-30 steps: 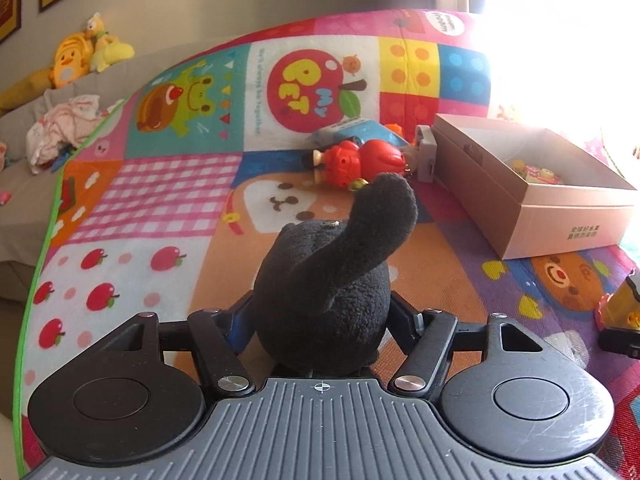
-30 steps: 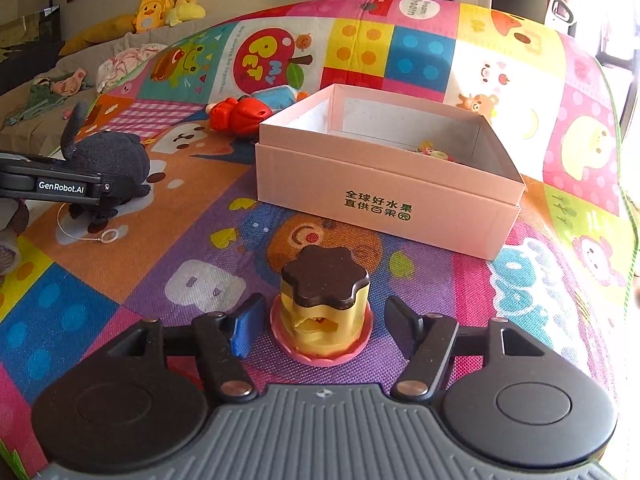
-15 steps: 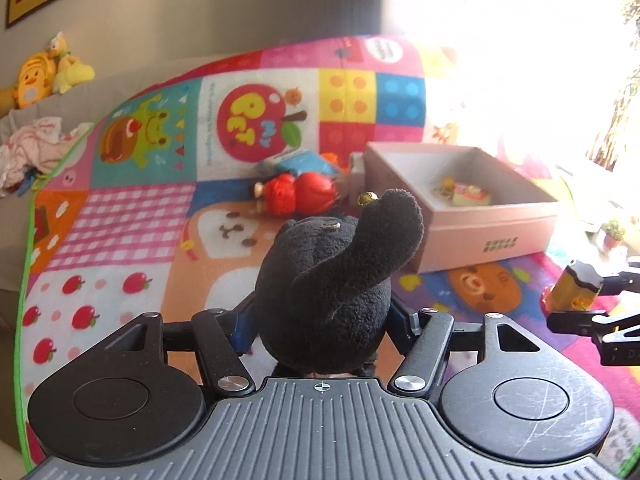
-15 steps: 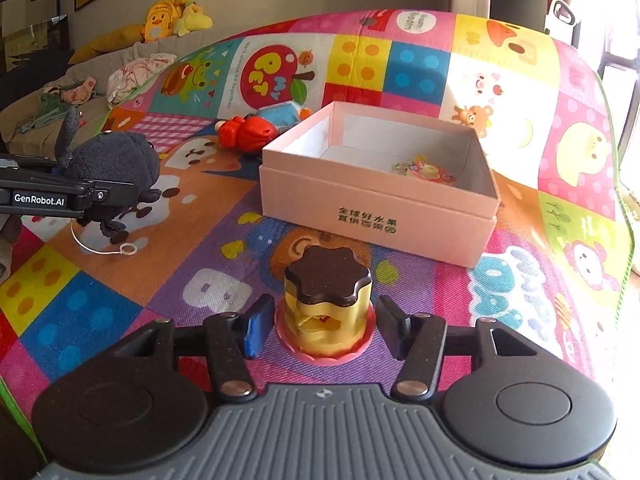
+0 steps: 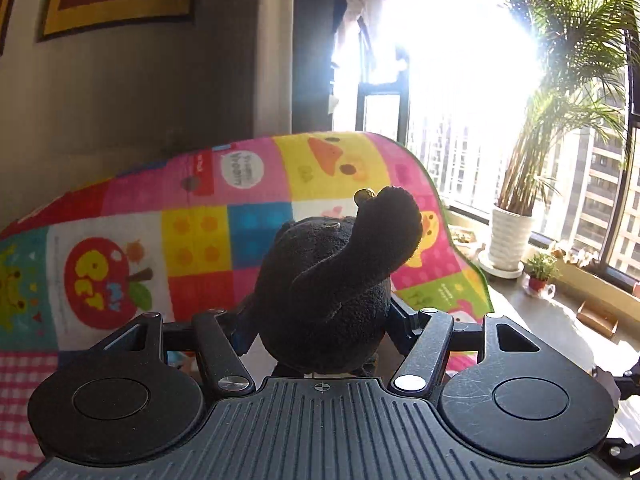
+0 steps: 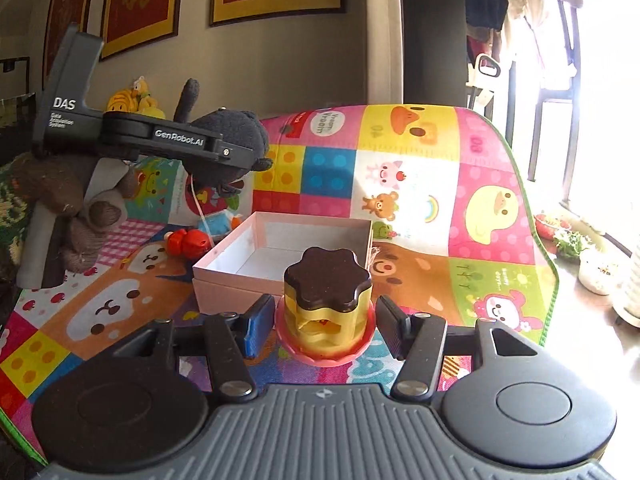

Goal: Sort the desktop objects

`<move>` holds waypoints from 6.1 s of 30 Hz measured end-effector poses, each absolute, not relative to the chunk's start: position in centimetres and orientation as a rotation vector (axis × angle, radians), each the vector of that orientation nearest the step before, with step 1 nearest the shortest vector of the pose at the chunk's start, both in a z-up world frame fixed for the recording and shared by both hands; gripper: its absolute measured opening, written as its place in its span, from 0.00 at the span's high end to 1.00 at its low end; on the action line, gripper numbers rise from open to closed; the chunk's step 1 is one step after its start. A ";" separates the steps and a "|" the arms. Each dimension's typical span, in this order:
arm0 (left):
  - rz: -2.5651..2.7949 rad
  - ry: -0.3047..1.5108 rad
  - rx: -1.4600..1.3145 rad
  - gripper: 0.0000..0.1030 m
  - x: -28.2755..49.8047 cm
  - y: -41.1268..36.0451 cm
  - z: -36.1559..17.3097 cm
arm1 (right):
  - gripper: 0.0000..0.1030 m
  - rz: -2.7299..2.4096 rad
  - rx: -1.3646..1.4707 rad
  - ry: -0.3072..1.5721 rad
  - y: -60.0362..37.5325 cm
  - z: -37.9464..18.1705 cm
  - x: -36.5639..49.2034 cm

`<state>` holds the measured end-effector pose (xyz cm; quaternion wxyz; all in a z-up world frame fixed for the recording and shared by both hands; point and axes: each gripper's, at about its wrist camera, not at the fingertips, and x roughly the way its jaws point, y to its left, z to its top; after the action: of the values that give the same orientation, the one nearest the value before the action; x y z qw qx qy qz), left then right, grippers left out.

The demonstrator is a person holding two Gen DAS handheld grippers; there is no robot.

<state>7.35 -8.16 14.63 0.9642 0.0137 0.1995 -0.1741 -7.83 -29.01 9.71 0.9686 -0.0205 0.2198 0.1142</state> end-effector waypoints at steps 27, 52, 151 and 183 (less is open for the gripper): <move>-0.243 0.502 0.019 0.06 10.0 -3.1 8.7 | 0.46 0.238 -0.010 0.539 -27.6 9.0 0.3; -0.150 0.572 -0.240 0.01 -1.3 6.7 2.3 | 0.33 0.185 -0.118 0.748 -22.0 11.2 10.4; 0.307 0.544 -0.634 0.25 -12.2 26.2 1.0 | 0.92 0.651 -0.355 0.817 -10.1 4.9 2.2; -0.036 0.659 -0.240 0.36 4.1 15.8 3.6 | 0.51 0.767 -0.392 0.627 -8.3 6.1 -2.1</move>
<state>4.09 15.80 3.63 0.9391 -0.1173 0.3225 -0.0175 -2.07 -8.35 6.11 0.8614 -0.1868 0.2989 0.3658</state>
